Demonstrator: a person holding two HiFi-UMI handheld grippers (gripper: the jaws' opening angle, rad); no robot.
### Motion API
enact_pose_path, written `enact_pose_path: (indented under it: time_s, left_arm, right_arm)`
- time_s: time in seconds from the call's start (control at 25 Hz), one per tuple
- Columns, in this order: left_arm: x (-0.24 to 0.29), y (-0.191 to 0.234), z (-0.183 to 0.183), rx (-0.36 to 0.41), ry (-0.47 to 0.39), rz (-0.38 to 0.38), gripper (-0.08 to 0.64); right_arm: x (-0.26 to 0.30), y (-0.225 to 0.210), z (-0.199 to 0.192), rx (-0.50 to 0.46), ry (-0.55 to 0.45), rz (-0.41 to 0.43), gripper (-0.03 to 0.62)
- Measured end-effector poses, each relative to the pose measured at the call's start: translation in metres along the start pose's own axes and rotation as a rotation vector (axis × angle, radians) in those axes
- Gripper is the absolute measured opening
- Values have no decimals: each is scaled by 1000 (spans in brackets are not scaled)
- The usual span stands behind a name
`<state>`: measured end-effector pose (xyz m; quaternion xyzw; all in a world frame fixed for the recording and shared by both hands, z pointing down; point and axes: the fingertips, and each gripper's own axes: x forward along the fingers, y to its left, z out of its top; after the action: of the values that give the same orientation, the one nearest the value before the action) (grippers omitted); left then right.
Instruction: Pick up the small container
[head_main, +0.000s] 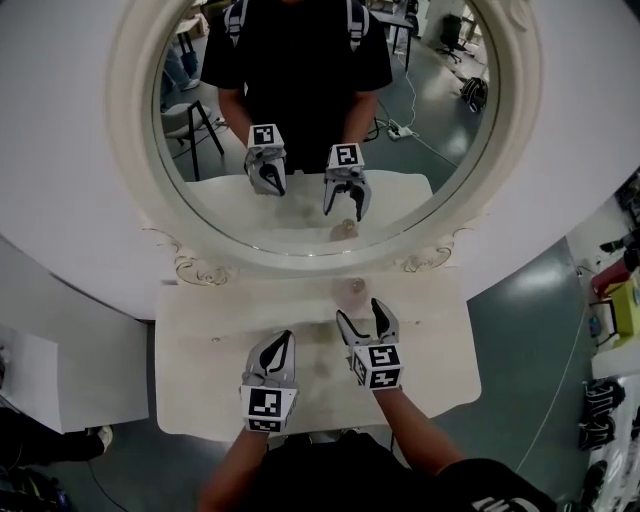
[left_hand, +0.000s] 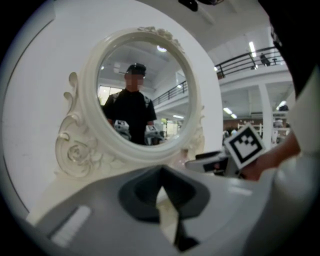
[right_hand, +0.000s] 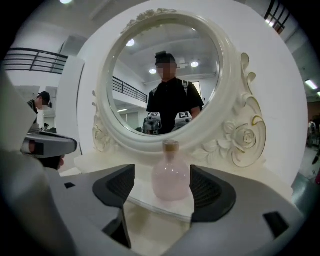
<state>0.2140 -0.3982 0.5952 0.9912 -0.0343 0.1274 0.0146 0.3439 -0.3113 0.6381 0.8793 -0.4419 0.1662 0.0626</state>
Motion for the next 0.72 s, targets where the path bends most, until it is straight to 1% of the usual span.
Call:
enact_pose_path:
  time_s: [0.16,0.28,0.4,0.56,0.72]
  left_arm:
    - [-5,4,-5,-3,11,-10,8]
    - [-8,6,-7,-5,14,-9,8]
    - [-10,11,-11,-12,18,-4,8]
    - [-12,16,-15,-25,20,-4,8]
    - [-16,24,-17,-32,16,-1,8]
  right_arm:
    - [21,-8,-11,22,81,-40,328]
    - [34,-13,-18,27,146,-60,336]
    - [45,-14,-24,9,215,-82,336]
    - [54,-20,-27,-14,267,-123,336]
    - [61,-22,-32,-2,293,-142,336]
